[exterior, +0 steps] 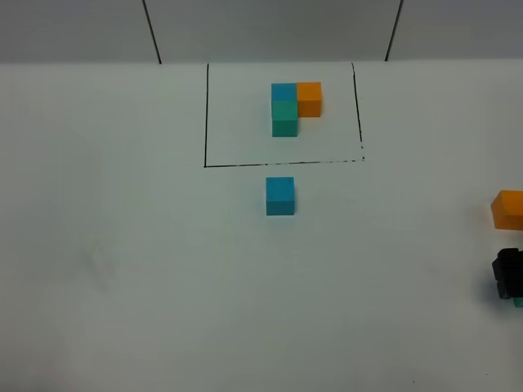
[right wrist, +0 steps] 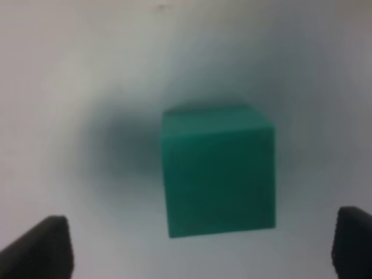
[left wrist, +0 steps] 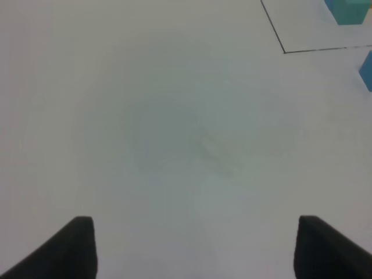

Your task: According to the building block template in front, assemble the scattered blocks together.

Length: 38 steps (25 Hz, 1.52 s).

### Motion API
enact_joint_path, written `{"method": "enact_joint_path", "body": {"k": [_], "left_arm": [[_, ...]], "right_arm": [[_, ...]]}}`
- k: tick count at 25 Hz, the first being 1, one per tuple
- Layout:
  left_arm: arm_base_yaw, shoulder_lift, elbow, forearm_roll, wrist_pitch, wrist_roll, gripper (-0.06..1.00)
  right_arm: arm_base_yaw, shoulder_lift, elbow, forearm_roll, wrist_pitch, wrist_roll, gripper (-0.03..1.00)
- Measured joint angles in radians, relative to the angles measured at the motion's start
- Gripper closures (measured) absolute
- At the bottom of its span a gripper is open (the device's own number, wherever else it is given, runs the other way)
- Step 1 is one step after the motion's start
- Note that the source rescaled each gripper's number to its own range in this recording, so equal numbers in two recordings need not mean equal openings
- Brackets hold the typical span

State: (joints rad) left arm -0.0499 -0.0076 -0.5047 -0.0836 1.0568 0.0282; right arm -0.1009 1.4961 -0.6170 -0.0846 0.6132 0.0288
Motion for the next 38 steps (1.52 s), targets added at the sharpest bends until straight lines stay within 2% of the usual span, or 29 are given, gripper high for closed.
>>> {"method": "enact_joint_path", "body": {"k": [4, 8, 10, 13, 14, 16, 18, 21, 24, 27, 32, 35, 38], "left_arm": [[0.0, 0.0, 0.0, 0.0, 0.0, 0.0, 0.45], [0.0, 0.0, 0.0, 0.0, 0.0, 0.0, 0.45], [0.0, 0.0, 0.0, 0.0, 0.0, 0.0, 0.45], [0.0, 0.0, 0.0, 0.0, 0.0, 0.0, 0.45], [0.0, 0.0, 0.0, 0.0, 0.0, 0.0, 0.45], [0.0, 0.0, 0.0, 0.0, 0.0, 0.0, 0.45], [0.0, 0.0, 0.0, 0.0, 0.0, 0.0, 0.45], [0.0, 0.0, 0.0, 0.0, 0.0, 0.0, 0.45], [0.0, 0.0, 0.0, 0.0, 0.0, 0.0, 0.45], [0.0, 0.0, 0.0, 0.0, 0.0, 0.0, 0.45], [0.0, 0.0, 0.0, 0.0, 0.0, 0.0, 0.45], [0.0, 0.0, 0.0, 0.0, 0.0, 0.0, 0.45], [0.0, 0.0, 0.0, 0.0, 0.0, 0.0, 0.45]], "right_arm": [[-0.014, 0.037, 0.0, 0.012, -0.017, -0.04, 0.16], [-0.045, 0.087, -0.001, 0.085, -0.056, -0.085, 0.17], [-0.058, 0.103, -0.001, 0.108, -0.065, -0.095, 0.2], [-0.069, 0.12, -0.001, 0.11, -0.063, -0.096, 0.36], [-0.069, 0.122, -0.001, 0.104, -0.063, -0.096, 0.45], [-0.069, 0.125, -0.001, 0.098, -0.06, -0.096, 0.66], [-0.069, 0.125, -0.001, 0.097, -0.058, -0.095, 0.94], [-0.069, 0.124, -0.004, 0.111, -0.042, -0.062, 0.95], [-0.048, 0.106, -0.025, 0.134, 0.017, -0.004, 0.95], [0.066, 0.038, -0.061, 0.139, 0.095, 0.138, 0.95], [0.447, -0.048, -0.158, 0.056, 0.235, 0.578, 0.95], [0.661, 0.009, -0.251, 0.005, 0.275, 0.823, 0.95], [0.783, 0.132, -0.372, -0.036, 0.31, 0.945, 0.95]]}}
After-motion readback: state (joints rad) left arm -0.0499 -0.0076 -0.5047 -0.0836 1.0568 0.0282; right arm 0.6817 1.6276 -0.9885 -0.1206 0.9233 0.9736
